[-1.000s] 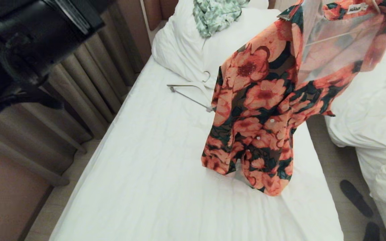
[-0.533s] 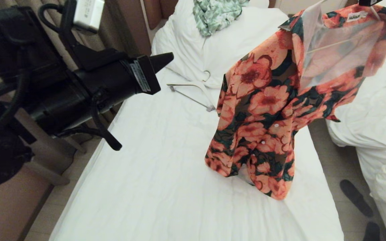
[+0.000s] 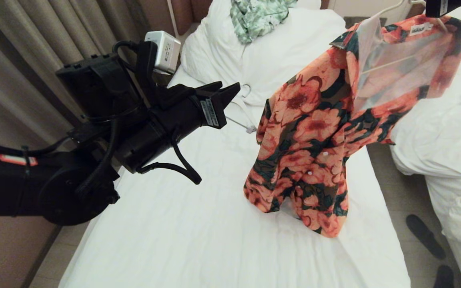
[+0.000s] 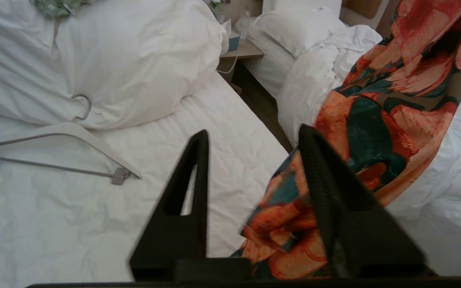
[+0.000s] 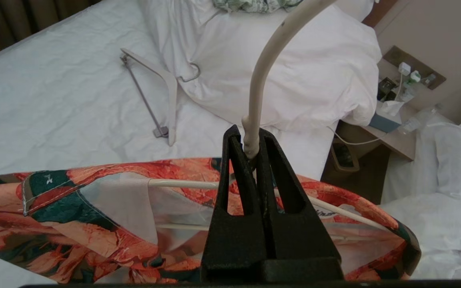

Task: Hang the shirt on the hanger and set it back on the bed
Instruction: Take the clothes hanger out of the clothes

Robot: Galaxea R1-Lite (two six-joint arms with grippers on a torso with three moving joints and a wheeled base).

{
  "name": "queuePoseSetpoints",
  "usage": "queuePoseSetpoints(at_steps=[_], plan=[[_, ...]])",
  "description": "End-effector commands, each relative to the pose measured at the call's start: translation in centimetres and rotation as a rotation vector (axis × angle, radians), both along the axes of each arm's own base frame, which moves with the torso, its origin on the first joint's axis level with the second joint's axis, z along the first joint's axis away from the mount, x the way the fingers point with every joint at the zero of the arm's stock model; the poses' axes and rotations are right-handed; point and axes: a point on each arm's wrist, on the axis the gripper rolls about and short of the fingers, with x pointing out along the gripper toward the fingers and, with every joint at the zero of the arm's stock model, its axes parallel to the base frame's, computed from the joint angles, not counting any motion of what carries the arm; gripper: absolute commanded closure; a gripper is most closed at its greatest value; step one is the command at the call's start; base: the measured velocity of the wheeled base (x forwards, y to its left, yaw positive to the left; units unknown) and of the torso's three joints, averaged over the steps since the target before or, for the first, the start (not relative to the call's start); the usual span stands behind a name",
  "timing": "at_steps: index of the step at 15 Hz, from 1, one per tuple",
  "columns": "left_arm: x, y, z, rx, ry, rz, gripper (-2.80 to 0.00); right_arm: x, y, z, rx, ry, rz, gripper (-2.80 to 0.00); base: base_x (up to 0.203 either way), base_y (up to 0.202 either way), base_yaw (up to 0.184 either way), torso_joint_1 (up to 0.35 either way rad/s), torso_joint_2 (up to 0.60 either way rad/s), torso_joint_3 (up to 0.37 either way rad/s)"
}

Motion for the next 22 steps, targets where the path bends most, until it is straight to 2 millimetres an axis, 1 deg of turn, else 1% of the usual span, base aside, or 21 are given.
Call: queuePoseSetpoints(at_steps=[1,3,5,6,8,9,11,12,14,17,20,22], plan=[[0.0,-0.2,-0.6,0.012,-0.007,-0.002,-2.8,-0.1,0.1,0.1,-0.003,-0.002,0.015,0.0,0.0,0.0,0.0,0.0,0.0,0.0],[0.2,-0.5,-0.8,0.004,-0.023,-0.006,-2.8,-0.4,0.3,0.1,-0.004,-0.003,0.033,0.0,0.0,0.0,0.0,0.0,0.0,0.0],[-0.2,-1.2,-1.1,-0.016,-0.051,-0.03,-2.8,-0.3,0.5,0.1,-0.004,-0.002,0.038,0.0,0.0,0.0,0.0,0.0,0.0,0.0],[-0.6,-1.2,-1.1,-0.023,-0.061,-0.041,-2.8,-0.1,0.5,0.1,-0.003,-0.004,0.033,0.0,0.0,0.0,0.0,0.0,0.0,0.0],[-1.2,-0.3,-0.4,-0.033,-0.091,-0.064,-2.8,0.2,-0.1,0.2,-0.002,-0.008,0.008,0.0,0.0,0.0,0.0,0.0,0.0,0.0],[-1.4,0.4,-0.3,-0.019,-0.099,-0.102,-2.8,0.2,-0.2,0.3,0.0,-0.013,0.004,0.0,0.0,0.0,0.0,0.0,0.0,0.0],[-2.2,0.9,-0.8,0.007,-0.095,-0.179,-2.8,0.2,-0.3,0.3,0.001,-0.014,0.004,0.0,0.0,0.0,0.0,0.0,0.0,0.0],[-2.5,0.7,-1.1,0.018,-0.094,-0.207,-2.8,0.0,-0.3,0.3,0.003,-0.011,0.01,0.0,0.0,0.0,0.0,0.0,0.0,0.0],[-2.6,0.4,-1.6,0.02,-0.099,-0.228,-2.8,-0.4,0.1,0.3,0.004,-0.009,0.03,0.0,0.0,0.0,0.0,0.0,0.0,0.0],[-2.8,-0.5,-2.1,0.004,-0.134,-0.259,-2.8,-0.6,0.6,0.1,0.004,0.001,0.052,0.0,0.0,0.0,0.0,0.0,0.0,0.0],[-2.0,-1.4,-3.4,0.054,-0.136,-0.249,-2.8,-0.8,1.1,0.2,0.022,0.005,0.075,0.0,0.0,0.0,0.0,0.0,0.0,0.0],[-2.2,-1.9,-3.6,0.071,-0.145,-0.258,-2.8,-0.8,1.1,0.2,0.025,0.006,0.076,0.0,0.0,0.0,0.0,0.0,0.0,0.0]])
